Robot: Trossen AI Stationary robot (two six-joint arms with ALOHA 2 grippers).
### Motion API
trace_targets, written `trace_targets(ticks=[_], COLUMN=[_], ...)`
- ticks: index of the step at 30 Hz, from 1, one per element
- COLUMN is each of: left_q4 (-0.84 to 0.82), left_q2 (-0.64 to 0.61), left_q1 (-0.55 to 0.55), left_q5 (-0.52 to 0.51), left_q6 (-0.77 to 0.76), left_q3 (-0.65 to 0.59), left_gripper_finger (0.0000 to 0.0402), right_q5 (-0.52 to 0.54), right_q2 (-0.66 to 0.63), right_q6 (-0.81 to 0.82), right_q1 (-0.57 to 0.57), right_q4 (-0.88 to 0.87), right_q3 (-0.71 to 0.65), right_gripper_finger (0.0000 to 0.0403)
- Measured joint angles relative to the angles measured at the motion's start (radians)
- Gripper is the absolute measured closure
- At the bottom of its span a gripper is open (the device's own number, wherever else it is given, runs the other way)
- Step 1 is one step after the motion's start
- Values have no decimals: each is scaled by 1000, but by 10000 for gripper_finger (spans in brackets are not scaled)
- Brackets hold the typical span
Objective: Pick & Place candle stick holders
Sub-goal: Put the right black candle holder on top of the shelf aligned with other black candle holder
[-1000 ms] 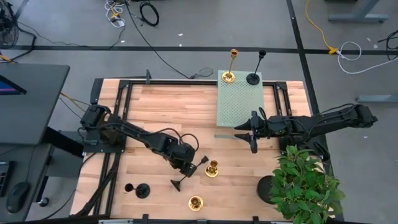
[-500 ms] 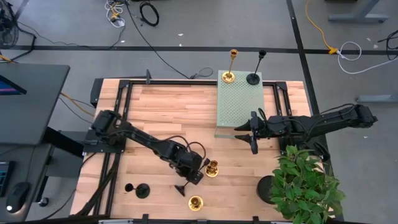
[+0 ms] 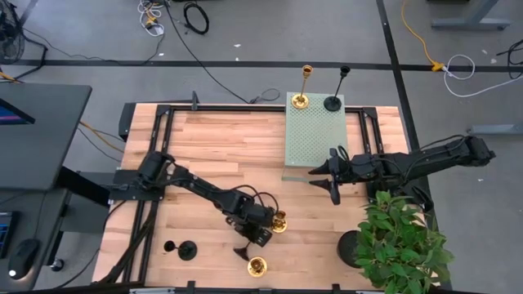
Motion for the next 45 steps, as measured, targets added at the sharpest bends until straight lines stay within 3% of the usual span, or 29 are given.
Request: trace_targets(ticks=[7,19,28,35,45], left_q4=[-11,-25,-50,-171,-358], left_q2=[4,4,0,-63,-260], left_q1=[-1,-1,-2,1,10], left_q5=[0,-18,-57,-161,-429], left_q6=[4,31,80,120,186], left_q3=[1,-1,0,-2,-2], left_gripper_finger=[269,391,394,395,395], right_q5=[1,2,2,2,2], right_q2=[0,0,0,0,0], right_q6=[-4,-8,-11,-10,-3], right_q1=[19,21,21,21,21], right_q4=[0,-7,-6,-5,10], right_q3=[0,0,0,0,0], right_gripper_finger=[240,240,240,240,240])
